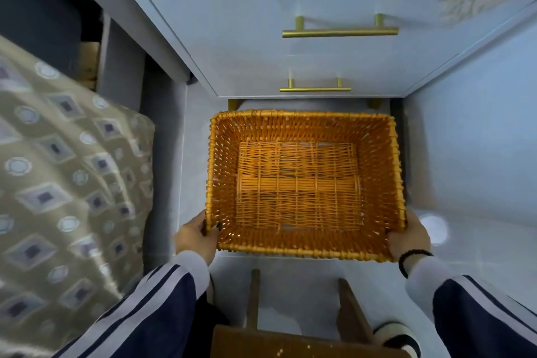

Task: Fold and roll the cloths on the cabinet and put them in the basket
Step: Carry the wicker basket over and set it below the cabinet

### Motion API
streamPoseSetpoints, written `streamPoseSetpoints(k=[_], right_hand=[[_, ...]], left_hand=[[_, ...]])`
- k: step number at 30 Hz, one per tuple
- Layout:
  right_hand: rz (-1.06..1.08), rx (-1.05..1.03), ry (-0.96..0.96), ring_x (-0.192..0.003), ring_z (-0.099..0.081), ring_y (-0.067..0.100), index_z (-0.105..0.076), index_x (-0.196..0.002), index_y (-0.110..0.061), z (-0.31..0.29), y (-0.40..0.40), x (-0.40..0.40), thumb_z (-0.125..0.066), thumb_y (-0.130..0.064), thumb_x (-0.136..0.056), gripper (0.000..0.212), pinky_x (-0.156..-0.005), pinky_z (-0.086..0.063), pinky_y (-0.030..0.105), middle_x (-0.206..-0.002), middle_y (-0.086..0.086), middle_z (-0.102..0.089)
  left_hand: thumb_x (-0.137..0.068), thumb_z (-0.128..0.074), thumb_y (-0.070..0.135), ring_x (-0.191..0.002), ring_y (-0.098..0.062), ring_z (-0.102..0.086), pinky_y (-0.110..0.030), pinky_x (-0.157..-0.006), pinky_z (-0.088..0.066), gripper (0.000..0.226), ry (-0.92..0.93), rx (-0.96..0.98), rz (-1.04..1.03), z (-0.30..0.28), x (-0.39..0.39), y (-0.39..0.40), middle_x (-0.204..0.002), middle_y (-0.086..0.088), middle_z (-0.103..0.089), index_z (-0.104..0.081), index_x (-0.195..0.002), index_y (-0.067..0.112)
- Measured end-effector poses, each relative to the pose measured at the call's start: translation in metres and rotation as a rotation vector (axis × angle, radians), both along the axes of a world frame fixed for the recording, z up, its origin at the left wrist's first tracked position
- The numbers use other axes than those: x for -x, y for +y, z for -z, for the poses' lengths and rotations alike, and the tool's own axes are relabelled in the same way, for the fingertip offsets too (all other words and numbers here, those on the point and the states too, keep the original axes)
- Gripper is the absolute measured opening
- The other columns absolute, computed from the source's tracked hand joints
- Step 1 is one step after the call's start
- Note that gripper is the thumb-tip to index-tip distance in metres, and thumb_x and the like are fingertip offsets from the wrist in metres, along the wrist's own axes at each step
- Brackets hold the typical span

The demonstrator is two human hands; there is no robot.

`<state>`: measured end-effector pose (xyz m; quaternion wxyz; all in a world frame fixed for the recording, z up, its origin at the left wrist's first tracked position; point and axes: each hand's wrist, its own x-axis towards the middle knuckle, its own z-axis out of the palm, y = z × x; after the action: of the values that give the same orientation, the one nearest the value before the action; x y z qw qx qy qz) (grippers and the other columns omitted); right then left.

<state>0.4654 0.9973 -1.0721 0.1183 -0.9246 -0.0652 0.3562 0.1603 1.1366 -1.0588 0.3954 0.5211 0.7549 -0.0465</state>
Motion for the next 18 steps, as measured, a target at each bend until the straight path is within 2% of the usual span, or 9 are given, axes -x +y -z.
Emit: streamPoseSetpoints(k=[4,8,11,13,15,18], right_hand=[[-0.024,0.024,0.078,-0.103,-0.056,0.035,-0.052,-0.123,-0.011,0.006,0.004,0.000,-0.049,-0.012,-0.094,0.029,-0.088,-0.045,0.045,-0.117,0.017,-0.061],[-0.060,0.021,0.124,-0.106,-0.056,0.035,-0.047,-0.127,-0.013,-0.008,0.005,0.000,-0.051,-0.020,-0.095,0.033,-0.091,-0.046,0.047,-0.120,0.015,-0.059],[-0.068,-0.027,0.120,-0.108,-0.056,0.035,-0.043,-0.134,-0.012,-0.036,0.010,0.003,-0.053,-0.019,-0.094,0.042,-0.089,-0.046,0.043,-0.125,0.016,-0.057],[-0.079,-0.078,0.101,-0.103,-0.055,0.031,-0.045,-0.134,-0.009,-0.056,0.014,0.006,-0.054,-0.014,-0.093,0.042,-0.085,-0.044,0.039,-0.124,0.016,-0.057],[-0.093,-0.122,0.098,-0.094,-0.053,0.024,-0.048,-0.128,-0.012,-0.079,0.021,0.008,-0.056,-0.013,-0.092,0.037,-0.082,-0.044,0.035,-0.117,0.013,-0.058],[-0.068,-0.187,0.116,-0.091,-0.052,0.017,-0.047,-0.122,-0.018,-0.120,0.035,0.011,-0.060,-0.017,-0.092,0.032,-0.083,-0.047,0.033,-0.104,0.000,-0.055]], left_hand=[[-0.092,-0.053,0.015,-0.080,-0.022,-0.062,-0.028,-0.071,-0.046,0.020,-0.029,0.029,-0.047,0.013,-0.005,0.001,-0.088,0.000,-0.068,-0.066,-0.103,0.025],[-0.088,-0.054,0.014,-0.085,-0.023,-0.063,-0.031,-0.077,-0.049,0.022,-0.087,0.084,-0.092,0.006,-0.009,0.001,-0.090,0.003,-0.067,-0.060,-0.099,0.032],[-0.088,-0.056,0.020,-0.089,-0.021,-0.061,-0.032,-0.081,-0.049,0.019,-0.109,0.110,-0.110,-0.015,-0.012,0.003,-0.098,0.006,-0.066,-0.058,-0.102,0.031],[-0.090,-0.056,0.024,-0.093,-0.020,-0.056,-0.031,-0.085,-0.045,0.017,-0.130,0.122,-0.131,-0.037,-0.018,0.004,-0.101,0.007,-0.058,-0.055,-0.107,0.028],[-0.091,-0.056,0.022,-0.101,-0.022,-0.057,-0.030,-0.086,-0.042,0.025,-0.139,0.127,-0.111,-0.059,-0.026,0.006,-0.107,0.005,-0.058,-0.056,-0.115,0.022],[-0.090,-0.057,0.012,-0.110,-0.024,-0.059,-0.032,-0.092,-0.045,0.032,-0.232,0.122,-0.137,-0.104,-0.041,0.015,-0.112,0.000,-0.062,-0.059,-0.122,0.016]])
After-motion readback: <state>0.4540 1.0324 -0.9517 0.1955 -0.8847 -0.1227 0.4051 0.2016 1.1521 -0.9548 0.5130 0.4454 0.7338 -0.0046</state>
